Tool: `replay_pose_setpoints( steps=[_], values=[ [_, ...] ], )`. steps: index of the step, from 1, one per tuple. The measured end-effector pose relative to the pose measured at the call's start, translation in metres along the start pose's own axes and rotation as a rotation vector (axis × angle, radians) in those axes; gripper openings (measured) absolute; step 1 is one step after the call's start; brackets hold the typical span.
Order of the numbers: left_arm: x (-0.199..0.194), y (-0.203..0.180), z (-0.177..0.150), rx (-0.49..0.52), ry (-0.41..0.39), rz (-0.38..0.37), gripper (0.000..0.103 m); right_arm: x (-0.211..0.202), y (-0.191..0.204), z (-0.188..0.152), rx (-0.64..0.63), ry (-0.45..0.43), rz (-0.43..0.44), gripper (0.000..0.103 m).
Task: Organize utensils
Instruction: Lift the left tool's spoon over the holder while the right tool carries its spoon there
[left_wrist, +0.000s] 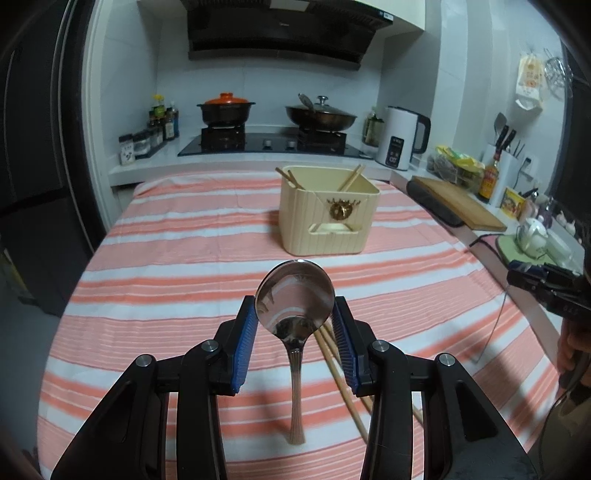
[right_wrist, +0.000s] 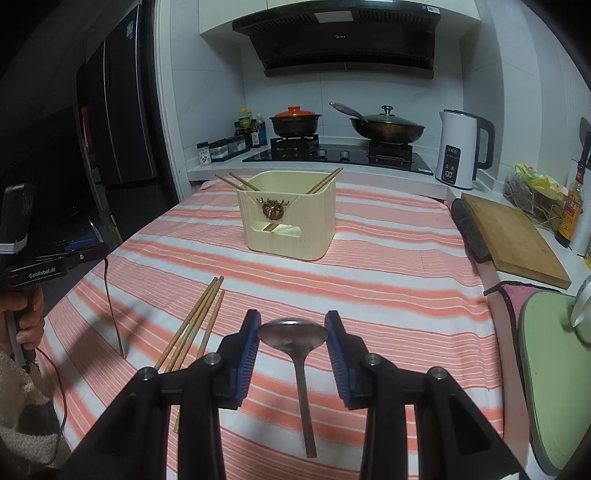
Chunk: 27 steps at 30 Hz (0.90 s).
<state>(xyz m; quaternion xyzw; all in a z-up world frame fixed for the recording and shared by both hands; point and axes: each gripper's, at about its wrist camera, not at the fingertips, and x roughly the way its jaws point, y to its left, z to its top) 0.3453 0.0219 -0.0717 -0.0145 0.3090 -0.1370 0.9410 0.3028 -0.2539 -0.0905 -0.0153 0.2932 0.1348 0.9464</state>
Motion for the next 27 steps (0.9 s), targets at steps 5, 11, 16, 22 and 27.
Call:
replay_pose_setpoints(
  steps=[5, 11, 16, 22, 27],
  values=[
    [0.000, 0.008, 0.008, -0.040, -0.012, -0.006, 0.041, 0.000, -0.003, 0.012, 0.021, -0.024, -0.010, 0.036],
    [0.001, 0.008, 0.021, -0.042, -0.020, -0.014, 0.041, -0.001, -0.001, 0.036, 0.028, -0.052, 0.001, 0.036],
    [0.005, 0.008, 0.039, -0.046, -0.012, -0.044, 0.041, 0.005, -0.003, 0.060, 0.063, -0.061, 0.041, 0.036],
    [0.007, 0.003, 0.090, -0.056, -0.013, -0.103, 0.041, 0.023, -0.009, 0.101, 0.097, -0.060, 0.089, 0.036],
    [0.002, -0.008, 0.158, -0.040, -0.088, -0.139, 0.041, 0.036, -0.009, 0.151, 0.086, -0.100, 0.099, 0.036]
  ],
)
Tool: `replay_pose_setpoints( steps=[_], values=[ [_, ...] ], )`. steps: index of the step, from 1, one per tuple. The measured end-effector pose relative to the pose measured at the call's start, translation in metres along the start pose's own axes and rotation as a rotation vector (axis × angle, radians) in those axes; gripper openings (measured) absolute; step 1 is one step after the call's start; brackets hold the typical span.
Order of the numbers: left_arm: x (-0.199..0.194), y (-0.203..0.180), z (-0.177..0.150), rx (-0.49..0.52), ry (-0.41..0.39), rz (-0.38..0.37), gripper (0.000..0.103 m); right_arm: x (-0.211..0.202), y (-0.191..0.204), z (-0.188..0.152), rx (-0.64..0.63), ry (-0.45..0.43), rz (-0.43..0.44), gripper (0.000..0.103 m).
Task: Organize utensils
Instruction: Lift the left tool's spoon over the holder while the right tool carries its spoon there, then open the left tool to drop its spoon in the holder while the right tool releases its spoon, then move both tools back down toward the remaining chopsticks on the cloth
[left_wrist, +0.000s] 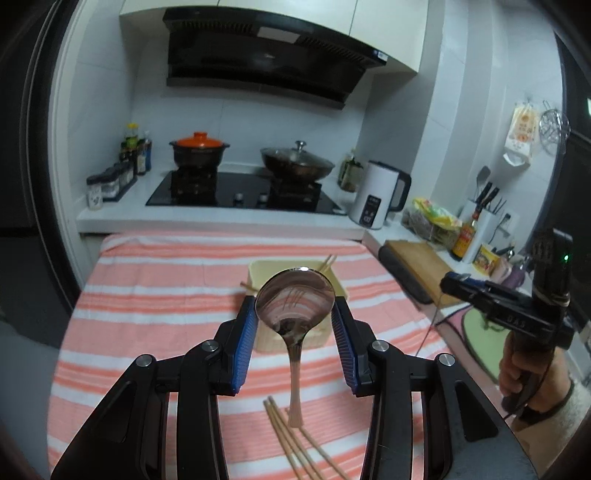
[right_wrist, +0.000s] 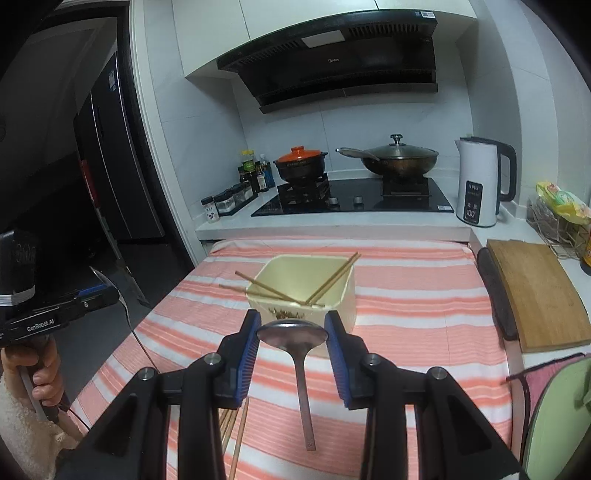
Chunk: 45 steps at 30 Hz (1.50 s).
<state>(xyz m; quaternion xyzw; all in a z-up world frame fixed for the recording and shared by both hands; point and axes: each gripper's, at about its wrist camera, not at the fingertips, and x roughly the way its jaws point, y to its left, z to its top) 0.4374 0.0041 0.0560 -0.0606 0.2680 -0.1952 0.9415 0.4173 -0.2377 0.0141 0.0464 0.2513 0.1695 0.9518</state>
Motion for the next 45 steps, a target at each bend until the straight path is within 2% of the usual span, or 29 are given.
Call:
replay_pose_setpoints(
  steps=[6, 12, 17, 23, 29, 33, 40, 41, 43, 45],
  values=[
    [0.034, -0.003, 0.065, -0.024, -0.086, 0.022, 0.041, 0.028, 0.007, 0.059, -0.037, -0.085, 0.006, 0.036],
    [0.091, 0.004, 0.082, -0.085, -0.117, 0.073, 0.041, 0.070, 0.000, 0.088, -0.037, -0.152, -0.001, 0.036],
    [0.139, 0.011, 0.071, -0.106, -0.054, 0.087, 0.041, 0.110, -0.014, 0.087, -0.009, -0.131, 0.008, 0.036],
    [0.174, 0.016, 0.046, -0.099, 0.015, 0.098, 0.041, 0.146, -0.025, 0.070, -0.009, -0.073, 0.016, 0.036],
    [0.187, 0.013, 0.022, -0.077, 0.089, 0.090, 0.041, 0.169, -0.034, 0.049, 0.047, 0.093, -0.020, 0.036],
    [0.188, 0.012, 0.007, -0.059, 0.123, 0.087, 0.041, 0.179, -0.046, 0.037, 0.132, 0.176, -0.056, 0.036],
    [0.193, 0.022, -0.008, -0.088, 0.173, 0.089, 0.043, 0.183, -0.058, 0.021, 0.195, 0.204, -0.069, 0.038],
    [0.190, 0.024, -0.008, -0.099, 0.167, 0.086, 0.046, 0.180, -0.059, 0.021, 0.201, 0.196, -0.065, 0.039],
    [0.179, 0.026, -0.007, -0.115, 0.152, 0.083, 0.055, 0.173, -0.059, 0.022, 0.209, 0.176, -0.056, 0.050],
    [0.162, 0.028, -0.005, -0.121, 0.142, 0.080, 0.066, 0.160, -0.056, 0.025, 0.206, 0.152, -0.057, 0.050]
  ],
)
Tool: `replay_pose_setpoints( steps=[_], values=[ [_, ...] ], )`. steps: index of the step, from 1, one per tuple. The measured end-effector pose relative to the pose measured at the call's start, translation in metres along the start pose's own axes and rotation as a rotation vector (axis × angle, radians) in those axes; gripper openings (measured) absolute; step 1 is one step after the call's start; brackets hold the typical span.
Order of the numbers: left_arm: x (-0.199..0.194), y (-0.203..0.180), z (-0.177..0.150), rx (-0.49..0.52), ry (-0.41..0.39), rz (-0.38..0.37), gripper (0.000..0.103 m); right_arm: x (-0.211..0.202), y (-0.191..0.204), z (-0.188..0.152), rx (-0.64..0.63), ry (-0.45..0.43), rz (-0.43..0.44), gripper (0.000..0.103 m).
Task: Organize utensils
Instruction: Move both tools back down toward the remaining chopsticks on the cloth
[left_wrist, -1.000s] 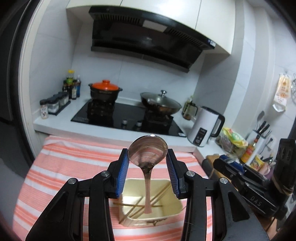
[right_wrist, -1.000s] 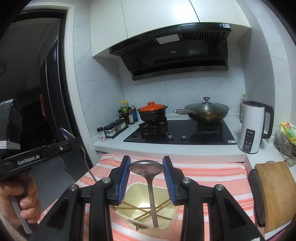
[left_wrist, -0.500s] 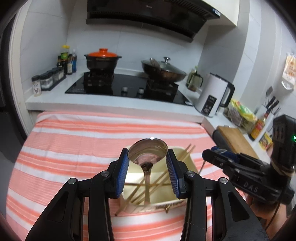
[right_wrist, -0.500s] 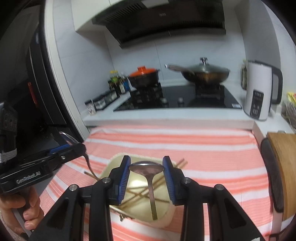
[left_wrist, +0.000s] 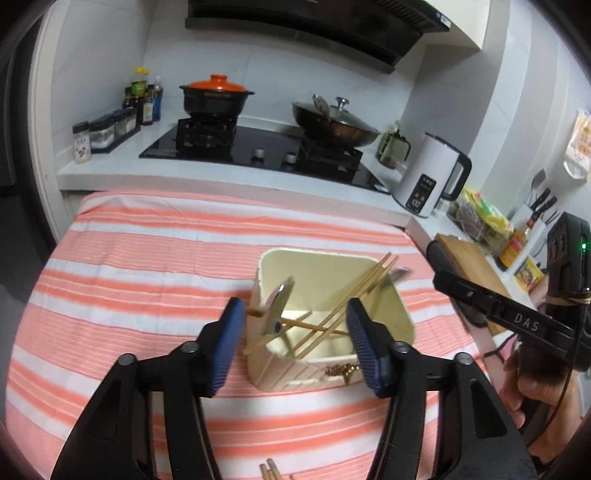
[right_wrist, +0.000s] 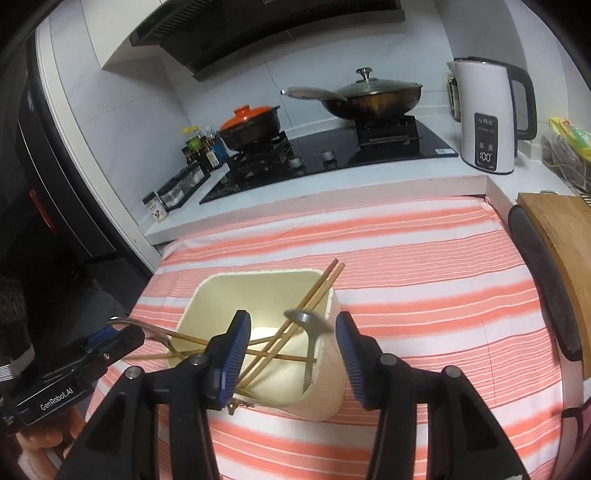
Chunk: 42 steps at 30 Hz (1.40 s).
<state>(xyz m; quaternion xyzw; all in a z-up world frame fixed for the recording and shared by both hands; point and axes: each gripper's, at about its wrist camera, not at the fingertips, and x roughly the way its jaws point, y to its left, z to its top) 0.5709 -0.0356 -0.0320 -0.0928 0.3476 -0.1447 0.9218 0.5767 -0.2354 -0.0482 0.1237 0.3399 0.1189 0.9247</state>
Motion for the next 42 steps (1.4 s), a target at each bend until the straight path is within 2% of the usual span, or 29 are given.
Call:
replay_pose_setpoints(
  steps=[5, 6, 10, 14, 17, 19, 21, 24, 27, 35, 42],
  values=[
    [-0.062, 0.008, -0.027, 0.096, 0.032, 0.044, 0.084, -0.059, 0.015, -0.017, -0.098, -0.072, -0.020, 0.052],
    [-0.073, 0.010, -0.037, 0.117, 0.044, 0.056, 0.086, -0.072, 0.017, -0.024, -0.120, -0.081, -0.024, 0.057],
    [-0.108, 0.021, -0.102, 0.146, 0.126, 0.057, 0.089, -0.115, 0.019, -0.069, -0.195, -0.081, -0.035, 0.058],
    [-0.123, 0.032, -0.180, 0.087, 0.197, 0.066, 0.089, -0.143, 0.016, -0.134, -0.251, -0.056, -0.064, 0.058],
    [-0.133, 0.039, -0.235, 0.009, 0.212, 0.072, 0.089, -0.155, 0.011, -0.197, -0.244, -0.024, -0.080, 0.058],
    [-0.135, 0.040, -0.263, -0.037, 0.227, 0.079, 0.089, -0.158, 0.006, -0.237, -0.220, 0.018, -0.089, 0.058],
    [-0.137, 0.038, -0.282, -0.041, 0.234, 0.091, 0.089, -0.159, 0.004, -0.277, -0.192, 0.064, -0.103, 0.058],
    [-0.140, 0.028, -0.298, 0.006, 0.243, 0.098, 0.089, -0.161, 0.010, -0.317, -0.211, 0.117, -0.112, 0.058],
    [-0.141, 0.016, -0.302, 0.035, 0.223, 0.092, 0.089, -0.165, 0.021, -0.334, -0.253, 0.142, -0.077, 0.058],
    [-0.130, 0.002, -0.313, 0.064, 0.231, 0.064, 0.089, -0.154, 0.063, -0.354, -0.368, 0.140, -0.001, 0.058],
    [-0.114, -0.007, -0.314, 0.088, 0.235, 0.068, 0.085, -0.133, 0.071, -0.352, -0.390, 0.192, 0.030, 0.057]
  ],
)
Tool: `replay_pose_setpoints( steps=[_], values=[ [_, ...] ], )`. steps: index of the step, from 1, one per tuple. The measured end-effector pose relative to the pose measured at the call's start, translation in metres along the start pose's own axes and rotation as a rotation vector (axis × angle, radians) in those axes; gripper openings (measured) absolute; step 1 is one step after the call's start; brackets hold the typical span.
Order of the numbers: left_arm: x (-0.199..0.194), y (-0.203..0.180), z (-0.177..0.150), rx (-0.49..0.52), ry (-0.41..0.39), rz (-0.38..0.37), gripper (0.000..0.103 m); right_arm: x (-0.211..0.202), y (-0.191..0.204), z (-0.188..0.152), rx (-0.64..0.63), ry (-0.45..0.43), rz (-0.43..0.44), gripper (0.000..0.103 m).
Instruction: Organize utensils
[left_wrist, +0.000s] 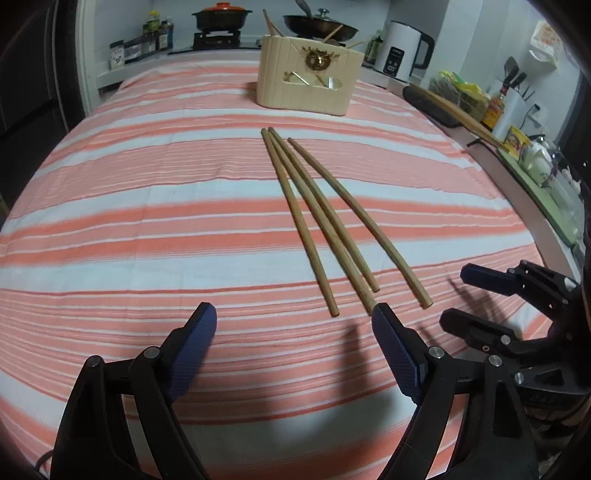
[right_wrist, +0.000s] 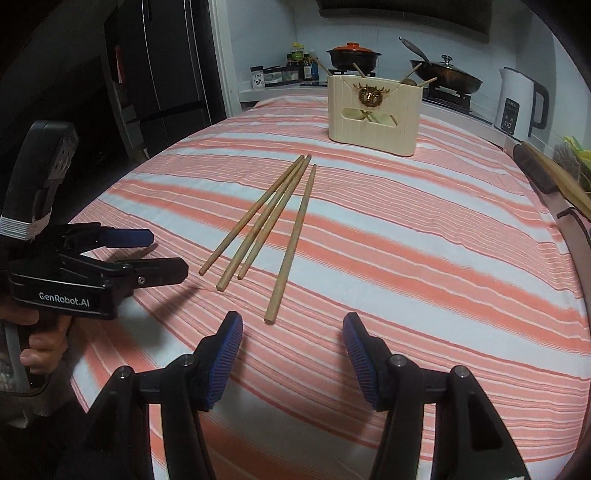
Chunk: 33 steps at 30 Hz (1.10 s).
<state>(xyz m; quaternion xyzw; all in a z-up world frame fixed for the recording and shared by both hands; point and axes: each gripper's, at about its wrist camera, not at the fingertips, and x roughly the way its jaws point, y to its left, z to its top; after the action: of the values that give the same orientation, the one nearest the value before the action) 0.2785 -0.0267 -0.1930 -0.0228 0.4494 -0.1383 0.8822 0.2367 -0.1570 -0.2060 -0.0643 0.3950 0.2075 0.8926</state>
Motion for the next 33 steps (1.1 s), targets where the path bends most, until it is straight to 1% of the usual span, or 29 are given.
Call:
replay_pose_setpoints(
  steps=[2, 3, 4, 6, 7, 8, 9, 10, 11, 12, 13, 14, 15, 17, 21, 25, 29, 33],
  values=[
    [0.005, -0.004, 0.002, 0.024, -0.001, 0.014, 0.081, 0.004, 0.002, 0.001, -0.005, 0.011, 0.015, 0.052],
    [0.008, -0.006, 0.003, 0.033, 0.003, 0.024, 0.077, 0.007, 0.003, 0.002, -0.008, 0.016, 0.018, 0.048],
    [0.011, -0.006, 0.003, 0.036, 0.006, 0.029, 0.075, 0.008, 0.003, 0.003, -0.010, 0.022, 0.018, 0.044],
    [0.015, -0.006, 0.004, 0.037, 0.007, 0.040, 0.070, 0.012, 0.004, 0.004, -0.014, 0.031, 0.020, 0.039],
    [0.016, -0.007, 0.005, 0.040, 0.002, 0.048, 0.069, 0.013, 0.005, 0.005, -0.019, 0.032, 0.016, 0.039],
    [0.016, -0.008, 0.006, 0.045, -0.002, 0.054, 0.065, 0.014, 0.006, 0.007, -0.025, 0.032, 0.014, 0.039],
    [0.016, -0.007, 0.006, 0.048, -0.003, 0.055, 0.057, 0.016, 0.008, 0.008, -0.034, 0.035, 0.017, 0.037],
    [0.016, -0.008, 0.006, 0.053, -0.006, 0.059, 0.054, 0.018, 0.010, 0.009, -0.042, 0.039, 0.019, 0.034],
    [0.016, -0.009, 0.006, 0.058, -0.010, 0.066, 0.048, 0.021, 0.011, 0.010, -0.051, 0.043, 0.018, 0.032],
    [0.016, -0.010, 0.006, 0.064, -0.013, 0.070, 0.040, 0.023, 0.013, 0.010, -0.060, 0.049, 0.016, 0.029],
    [0.017, -0.011, 0.006, 0.067, -0.017, 0.073, 0.035, 0.025, 0.015, 0.010, -0.067, 0.056, 0.006, 0.022],
    [0.017, -0.011, 0.006, 0.069, -0.021, 0.079, 0.023, 0.026, 0.015, 0.011, -0.068, 0.053, -0.012, 0.018],
    [0.017, -0.011, 0.006, 0.069, -0.024, 0.084, 0.014, 0.026, 0.013, 0.011, -0.058, 0.052, -0.022, 0.011],
    [0.018, -0.010, 0.006, 0.059, -0.027, 0.081, 0.006, 0.026, 0.006, 0.012, -0.025, 0.050, -0.029, 0.009],
    [0.017, -0.006, 0.006, 0.024, -0.042, 0.100, 0.004, 0.023, -0.008, 0.011, 0.036, 0.036, -0.083, 0.007],
    [0.013, 0.009, 0.007, -0.042, -0.055, 0.130, 0.003, 0.017, -0.029, 0.006, 0.101, 0.027, -0.160, 0.007],
    [0.009, 0.027, 0.010, -0.076, -0.071, 0.176, 0.003, 0.007, -0.057, -0.002, 0.167, 0.019, -0.251, 0.007],
    [0.012, 0.043, 0.016, -0.097, -0.073, 0.216, 0.003, 0.000, -0.075, -0.006, 0.169, 0.027, -0.350, 0.007]
  ],
)
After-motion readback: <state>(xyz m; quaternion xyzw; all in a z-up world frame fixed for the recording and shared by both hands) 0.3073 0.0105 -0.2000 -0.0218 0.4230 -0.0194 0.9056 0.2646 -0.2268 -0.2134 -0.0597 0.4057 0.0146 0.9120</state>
